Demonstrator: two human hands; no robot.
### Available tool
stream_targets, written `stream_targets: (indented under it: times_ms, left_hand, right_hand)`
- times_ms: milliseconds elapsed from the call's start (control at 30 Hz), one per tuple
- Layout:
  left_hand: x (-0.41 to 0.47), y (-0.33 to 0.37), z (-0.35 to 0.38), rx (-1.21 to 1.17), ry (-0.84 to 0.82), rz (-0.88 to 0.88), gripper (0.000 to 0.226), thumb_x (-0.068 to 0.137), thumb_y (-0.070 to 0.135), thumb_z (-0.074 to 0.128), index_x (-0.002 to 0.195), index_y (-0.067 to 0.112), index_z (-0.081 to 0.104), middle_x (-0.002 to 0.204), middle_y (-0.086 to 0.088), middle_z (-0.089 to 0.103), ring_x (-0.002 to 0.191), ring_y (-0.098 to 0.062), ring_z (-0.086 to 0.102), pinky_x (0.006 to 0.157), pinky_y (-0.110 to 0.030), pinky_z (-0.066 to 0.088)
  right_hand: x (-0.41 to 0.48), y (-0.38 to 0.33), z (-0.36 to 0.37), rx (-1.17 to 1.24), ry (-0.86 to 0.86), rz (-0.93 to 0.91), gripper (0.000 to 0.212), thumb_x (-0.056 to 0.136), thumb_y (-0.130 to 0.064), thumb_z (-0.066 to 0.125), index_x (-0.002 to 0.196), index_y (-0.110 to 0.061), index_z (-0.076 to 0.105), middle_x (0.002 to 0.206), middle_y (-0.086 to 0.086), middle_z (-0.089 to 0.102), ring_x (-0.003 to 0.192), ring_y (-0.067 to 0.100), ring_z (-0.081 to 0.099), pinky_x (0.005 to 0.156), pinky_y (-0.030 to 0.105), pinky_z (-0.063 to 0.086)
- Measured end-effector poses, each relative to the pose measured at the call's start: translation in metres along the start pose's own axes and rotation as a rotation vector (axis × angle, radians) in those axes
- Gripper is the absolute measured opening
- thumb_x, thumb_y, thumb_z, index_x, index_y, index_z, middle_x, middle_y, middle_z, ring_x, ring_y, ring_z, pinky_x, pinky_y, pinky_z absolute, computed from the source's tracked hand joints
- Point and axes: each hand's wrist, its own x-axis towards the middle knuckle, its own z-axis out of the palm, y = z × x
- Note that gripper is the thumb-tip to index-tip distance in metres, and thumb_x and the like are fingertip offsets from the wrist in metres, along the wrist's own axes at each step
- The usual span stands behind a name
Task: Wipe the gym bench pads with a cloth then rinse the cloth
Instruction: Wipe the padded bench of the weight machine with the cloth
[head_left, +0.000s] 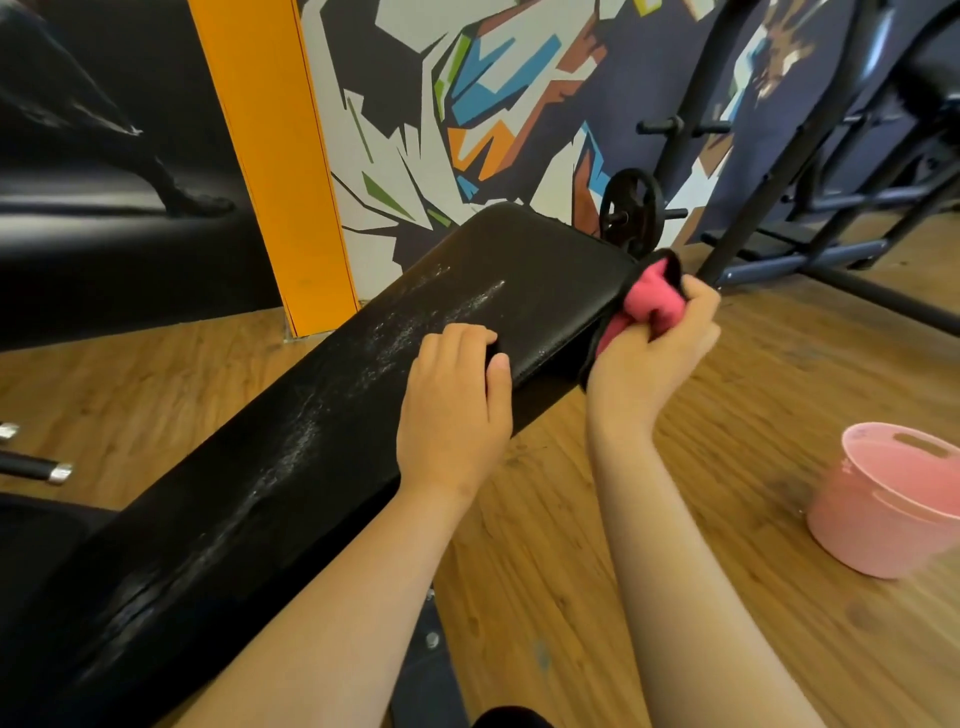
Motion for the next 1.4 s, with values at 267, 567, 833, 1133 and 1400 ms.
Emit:
stream_targets:
  times_ms: [267, 567, 833, 1133, 1400]
  left_hand:
    - [0.000, 0.001, 0.000, -0.020, 0.004, -0.010, 0.042, 0.098, 0.038, 0.027, 0.113, 0.015, 0.058, 0.110, 0.001, 0.060, 0.102, -0.013, 0.051, 0.079, -0.024, 0.042]
    - [0.000, 0.000, 0.000, -0.007, -0.015, -0.029, 0.043, 0.098, 0.041, 0.027, 0.114, 0.017, 0.059, 0.112, 0.002, 0.061, 0.103, -0.012, 0.052, 0.079, -0.019, 0.037]
    - [0.000, -0.001, -0.001, -0.029, -0.038, -0.032, 0.045, 0.097, 0.043, 0.028, 0.114, 0.018, 0.060, 0.112, 0.002, 0.061, 0.104, -0.011, 0.052, 0.081, -0.020, 0.041]
    - [-0.001, 0.000, -0.003, -0.028, -0.038, -0.021, 0.048, 0.097, 0.044, 0.022, 0.115, 0.017, 0.058, 0.110, 0.003, 0.060, 0.103, -0.011, 0.052, 0.083, -0.025, 0.047]
    - [0.000, 0.003, -0.004, -0.010, -0.035, -0.025, 0.051, 0.096, 0.044, 0.021, 0.114, 0.016, 0.059, 0.109, 0.002, 0.060, 0.102, -0.012, 0.054, 0.081, -0.027, 0.049]
  right_hand:
    - [-0.043, 0.012, -0.011, 0.046, -0.106, 0.043, 0.035, 0.087, 0.011, 0.042, 0.115, -0.009, 0.047, 0.104, -0.004, 0.042, 0.091, -0.016, 0.043, 0.076, 0.000, 0.034]
    - [0.007, 0.004, -0.012, -0.011, -0.079, -0.011, 0.028, 0.089, 0.006, 0.045, 0.109, -0.013, 0.051, 0.109, 0.004, 0.045, 0.094, 0.006, 0.047, 0.076, 0.001, 0.035]
    - [0.049, -0.033, -0.009, -0.439, -0.475, -0.495, 0.026, 0.086, -0.011, 0.058, 0.110, -0.017, 0.066, 0.105, -0.006, 0.056, 0.105, 0.010, 0.042, 0.089, 0.025, 0.034]
    - [0.035, -0.028, -0.024, -0.652, -0.638, -0.697, 0.029, 0.086, -0.007, 0.058, 0.115, -0.011, 0.064, 0.121, 0.005, 0.055, 0.119, 0.021, 0.044, 0.097, 0.021, 0.028]
    - [0.066, -0.054, 0.006, -0.848, -0.909, -0.622, 0.031, 0.094, -0.013, 0.050, 0.123, -0.017, 0.060, 0.128, 0.003, 0.056, 0.117, 0.020, 0.050, 0.093, 0.023, 0.037]
